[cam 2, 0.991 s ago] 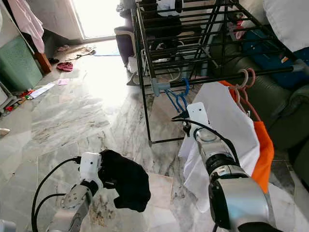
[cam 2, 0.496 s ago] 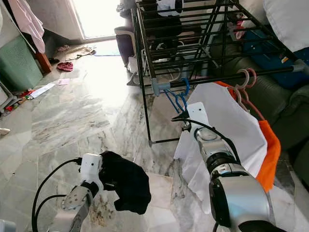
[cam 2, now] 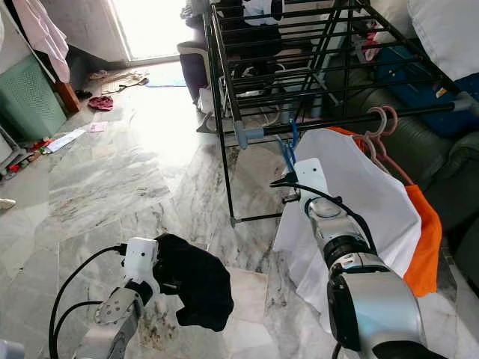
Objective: Hang hanger
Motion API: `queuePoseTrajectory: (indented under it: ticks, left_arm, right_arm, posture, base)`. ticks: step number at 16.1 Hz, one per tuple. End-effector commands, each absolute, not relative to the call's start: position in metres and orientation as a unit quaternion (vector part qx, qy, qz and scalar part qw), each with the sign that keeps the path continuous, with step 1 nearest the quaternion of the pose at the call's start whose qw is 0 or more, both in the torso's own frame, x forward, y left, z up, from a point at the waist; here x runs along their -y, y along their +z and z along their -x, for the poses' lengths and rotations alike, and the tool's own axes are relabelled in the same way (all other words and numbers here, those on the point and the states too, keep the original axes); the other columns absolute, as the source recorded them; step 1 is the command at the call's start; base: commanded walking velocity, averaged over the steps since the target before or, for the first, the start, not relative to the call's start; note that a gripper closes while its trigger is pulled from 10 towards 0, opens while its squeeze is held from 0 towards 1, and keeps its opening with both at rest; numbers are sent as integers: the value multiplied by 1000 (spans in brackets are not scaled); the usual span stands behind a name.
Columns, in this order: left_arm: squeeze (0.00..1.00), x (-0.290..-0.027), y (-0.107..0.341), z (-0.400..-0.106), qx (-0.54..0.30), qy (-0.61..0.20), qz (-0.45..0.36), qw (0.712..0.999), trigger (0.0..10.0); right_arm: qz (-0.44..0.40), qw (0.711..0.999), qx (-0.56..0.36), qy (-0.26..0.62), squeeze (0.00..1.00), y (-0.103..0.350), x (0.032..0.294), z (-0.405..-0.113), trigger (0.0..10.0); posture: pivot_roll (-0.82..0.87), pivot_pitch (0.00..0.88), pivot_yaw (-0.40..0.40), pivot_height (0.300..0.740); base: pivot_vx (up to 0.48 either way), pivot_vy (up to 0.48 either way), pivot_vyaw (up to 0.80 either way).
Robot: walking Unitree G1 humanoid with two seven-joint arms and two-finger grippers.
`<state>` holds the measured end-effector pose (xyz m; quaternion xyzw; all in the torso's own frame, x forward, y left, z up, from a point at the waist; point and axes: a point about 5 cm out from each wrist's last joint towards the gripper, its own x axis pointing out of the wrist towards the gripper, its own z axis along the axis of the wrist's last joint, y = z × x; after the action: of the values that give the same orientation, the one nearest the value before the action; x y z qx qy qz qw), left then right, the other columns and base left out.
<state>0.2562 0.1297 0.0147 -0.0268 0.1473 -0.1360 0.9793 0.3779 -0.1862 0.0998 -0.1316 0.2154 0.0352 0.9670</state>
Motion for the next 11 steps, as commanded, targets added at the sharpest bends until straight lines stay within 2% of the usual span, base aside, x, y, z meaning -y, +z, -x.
queuePoseTrajectory:
  ticks: [1, 5, 6, 7, 8, 11]
  left_arm:
    - [0, -133, 16, -258, -145, -131, 17, 981, 10000]
    - [0, -133, 17, -259, -145, -130, 15, 981, 10000]
    - [0, -134, 17, -260, -144, -128, 13, 981, 10000]
    - [0, -134, 17, -260, -144, -128, 13, 981, 10000]
    - [0, -135, 17, -261, -143, -125, 12, 982, 10000]
    - [0, -133, 18, -263, -141, -124, 13, 982, 10000]
  right_arm:
    - [124, 968, -217, 35, 0, 103, 184, -380, 0]
    - [114, 970, -211, 34, 0, 105, 183, -381, 0]
    - [104, 976, -189, 34, 0, 113, 181, -385, 3765]
    - [101, 977, -183, 34, 0, 116, 180, -386, 4275]
    - [111, 981, -153, 42, 0, 124, 175, -390, 10000]
    - [107, 987, -109, 44, 0, 132, 169, -392, 10000]
  posture:
    - [-67, 1, 52, 740]
    - [-65, 0, 52, 740]
    - [-66, 0, 52, 740]
    - [-66, 0, 52, 740]
    - [-68, 0, 51, 740]
    - [-76, 0, 55, 740]
  base:
    - [0, 0, 0]
    - [0, 0, 0]
    - [0, 0, 0]
    - [0, 0, 0]
    - [0, 0, 0]
    - [0, 0, 0]
